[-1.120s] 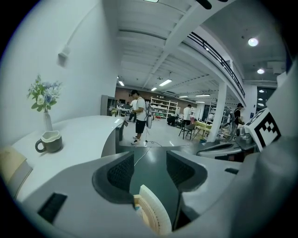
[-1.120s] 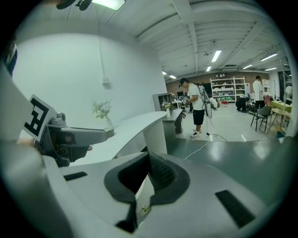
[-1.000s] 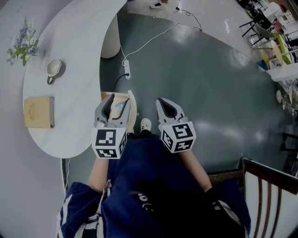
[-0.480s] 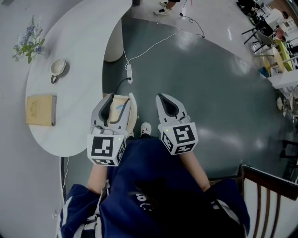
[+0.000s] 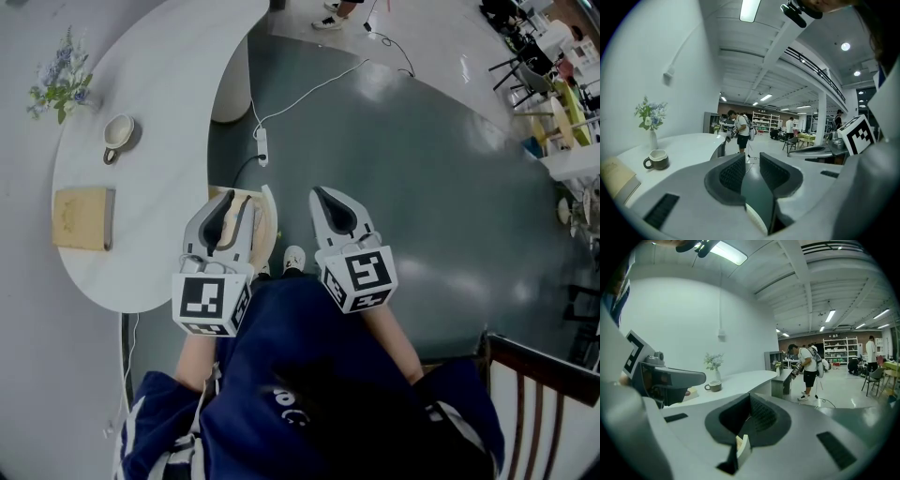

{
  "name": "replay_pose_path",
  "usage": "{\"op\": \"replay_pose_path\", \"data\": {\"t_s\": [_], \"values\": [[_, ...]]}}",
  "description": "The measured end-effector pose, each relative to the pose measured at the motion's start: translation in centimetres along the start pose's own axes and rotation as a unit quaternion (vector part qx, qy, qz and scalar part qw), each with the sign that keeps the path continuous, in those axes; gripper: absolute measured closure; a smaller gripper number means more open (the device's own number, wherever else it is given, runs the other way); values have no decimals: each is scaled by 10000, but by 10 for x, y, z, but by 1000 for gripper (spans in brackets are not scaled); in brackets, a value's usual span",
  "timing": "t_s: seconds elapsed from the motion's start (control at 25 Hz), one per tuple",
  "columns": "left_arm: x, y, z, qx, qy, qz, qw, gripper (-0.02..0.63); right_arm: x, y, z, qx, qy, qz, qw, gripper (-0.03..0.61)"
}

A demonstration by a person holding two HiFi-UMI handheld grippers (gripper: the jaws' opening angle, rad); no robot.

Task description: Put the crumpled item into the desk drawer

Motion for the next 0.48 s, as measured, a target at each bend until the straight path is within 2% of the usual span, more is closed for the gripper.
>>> {"op": "replay_pose_path", "data": {"t_s": [0.36, 0.48], "values": [[-3, -2, 1, -24, -26, 49, 10000, 605, -4, 1, 2, 18, -30, 71, 10000, 571], [1, -3, 5, 3, 78, -23, 10000, 609, -7, 0, 7, 94, -39, 113, 9999, 572]]}}
Point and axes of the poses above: the fingertips, and each gripper's own axes: y forward along the fingers, x to its right, z out of its top, the point moved 2 cm from there along -y, backward along the fingers, and after that the axes turned 7 degrees about y, right-handed, at the moved point
